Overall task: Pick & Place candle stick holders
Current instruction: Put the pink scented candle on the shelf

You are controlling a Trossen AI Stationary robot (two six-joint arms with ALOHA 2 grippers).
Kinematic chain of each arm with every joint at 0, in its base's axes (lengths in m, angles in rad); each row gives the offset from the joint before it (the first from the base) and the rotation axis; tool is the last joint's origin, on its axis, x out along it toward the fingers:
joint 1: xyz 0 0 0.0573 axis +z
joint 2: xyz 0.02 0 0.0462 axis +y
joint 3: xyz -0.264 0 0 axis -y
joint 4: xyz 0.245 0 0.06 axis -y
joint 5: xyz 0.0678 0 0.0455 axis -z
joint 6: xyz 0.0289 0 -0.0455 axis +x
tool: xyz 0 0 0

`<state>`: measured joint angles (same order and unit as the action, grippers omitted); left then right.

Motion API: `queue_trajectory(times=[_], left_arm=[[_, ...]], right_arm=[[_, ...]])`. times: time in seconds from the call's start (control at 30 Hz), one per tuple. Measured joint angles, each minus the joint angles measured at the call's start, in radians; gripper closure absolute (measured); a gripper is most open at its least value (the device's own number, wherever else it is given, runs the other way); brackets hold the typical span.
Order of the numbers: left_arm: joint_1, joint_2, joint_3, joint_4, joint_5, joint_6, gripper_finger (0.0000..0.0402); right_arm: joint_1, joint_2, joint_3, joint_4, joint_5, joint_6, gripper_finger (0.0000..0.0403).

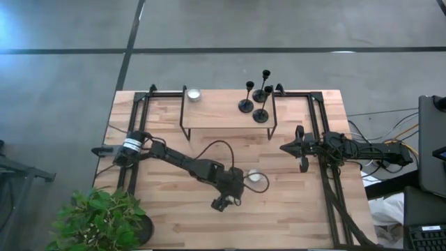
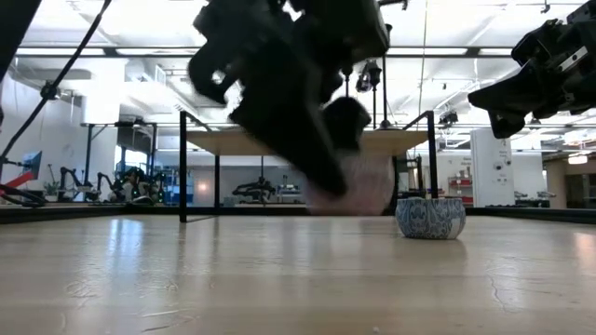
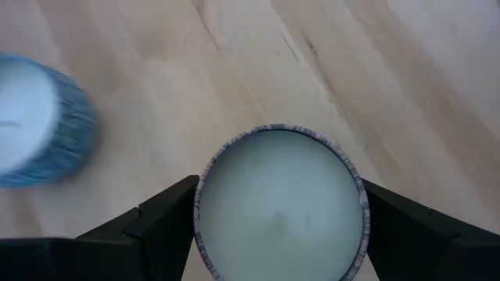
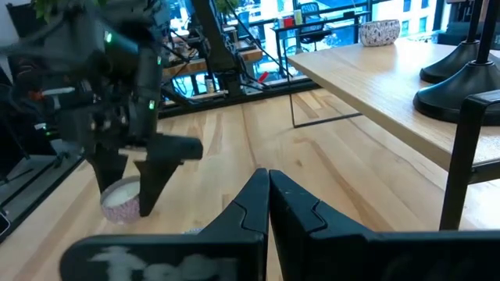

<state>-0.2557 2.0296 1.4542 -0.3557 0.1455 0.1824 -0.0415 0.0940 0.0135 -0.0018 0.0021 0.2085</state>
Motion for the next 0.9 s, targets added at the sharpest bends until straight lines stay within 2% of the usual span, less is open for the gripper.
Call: queue_trajectory(times=[0.37, 0.6, 0.9], left_arm=[[0.108, -0.123, 0.015, -0.06, 0.045, 0.028, 0.0097], [0.219, -0.204, 0.015, -0.201, 0.055, 0.076, 0.0097], [0.377, -0.317, 0.014, -0.29, 0.055, 0.107, 0.0097]], right_arm=[[0.0, -0.001, 0.0, 0.0, 0.0, 0.0, 0.0394], [0.0, 0.0, 0.0, 0.0, -0.001, 0.0, 0.0394], [0.0, 0.0, 0.0, 0.0, -0.001, 0.0, 0.0394]])
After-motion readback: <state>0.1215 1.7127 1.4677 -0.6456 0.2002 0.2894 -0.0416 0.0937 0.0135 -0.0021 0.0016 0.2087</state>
